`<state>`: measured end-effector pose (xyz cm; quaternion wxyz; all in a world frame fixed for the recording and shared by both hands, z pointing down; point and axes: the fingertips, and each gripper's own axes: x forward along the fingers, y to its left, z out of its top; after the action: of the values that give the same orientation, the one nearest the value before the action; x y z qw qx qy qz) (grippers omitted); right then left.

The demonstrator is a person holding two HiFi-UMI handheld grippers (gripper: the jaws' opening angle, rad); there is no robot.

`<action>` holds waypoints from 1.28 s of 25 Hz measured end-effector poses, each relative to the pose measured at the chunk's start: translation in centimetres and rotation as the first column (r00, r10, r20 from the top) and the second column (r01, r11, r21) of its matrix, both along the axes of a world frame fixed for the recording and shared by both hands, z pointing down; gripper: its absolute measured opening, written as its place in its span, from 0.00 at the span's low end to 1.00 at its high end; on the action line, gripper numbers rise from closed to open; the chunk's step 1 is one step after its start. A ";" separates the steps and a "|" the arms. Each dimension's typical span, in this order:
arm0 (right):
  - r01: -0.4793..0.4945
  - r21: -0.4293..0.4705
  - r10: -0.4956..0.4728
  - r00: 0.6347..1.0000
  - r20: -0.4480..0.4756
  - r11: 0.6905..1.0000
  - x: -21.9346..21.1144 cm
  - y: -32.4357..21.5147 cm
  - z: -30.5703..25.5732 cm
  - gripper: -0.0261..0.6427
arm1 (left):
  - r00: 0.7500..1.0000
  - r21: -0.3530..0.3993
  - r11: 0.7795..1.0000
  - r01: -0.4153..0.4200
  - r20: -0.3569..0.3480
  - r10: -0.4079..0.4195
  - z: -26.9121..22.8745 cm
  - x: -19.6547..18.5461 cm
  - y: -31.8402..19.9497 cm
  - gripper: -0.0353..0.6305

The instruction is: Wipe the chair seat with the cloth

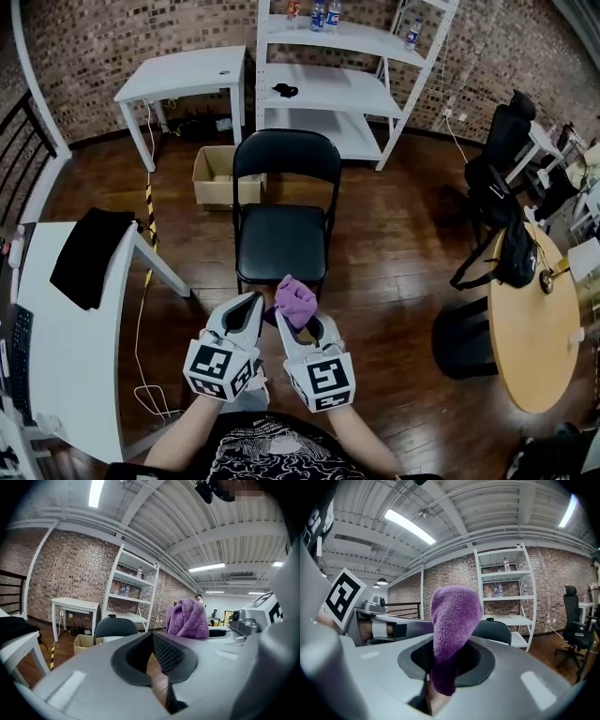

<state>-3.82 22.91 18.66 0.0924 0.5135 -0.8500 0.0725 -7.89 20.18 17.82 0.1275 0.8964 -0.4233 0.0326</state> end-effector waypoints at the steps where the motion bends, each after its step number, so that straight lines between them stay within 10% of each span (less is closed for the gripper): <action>1: -0.004 -0.001 0.004 1.000 -0.003 1.000 -0.3 -1.1 -0.1 0.16 | 1.000 -0.001 1.000 -0.002 -0.003 0.002 0.0 -0.4 -1.2 0.06; 32: 0.034 0.008 -0.033 0.998 -0.060 0.999 -3.2 -28.0 7.8 0.16 | 0.994 0.001 0.997 0.080 -0.080 -0.080 6.7 -3.3 -25.7 0.06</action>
<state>-7.01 -5.05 26.46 0.1166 0.5015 -0.8557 0.0516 -11.15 -5.49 24.52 0.1437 0.8796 -0.4535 -0.0090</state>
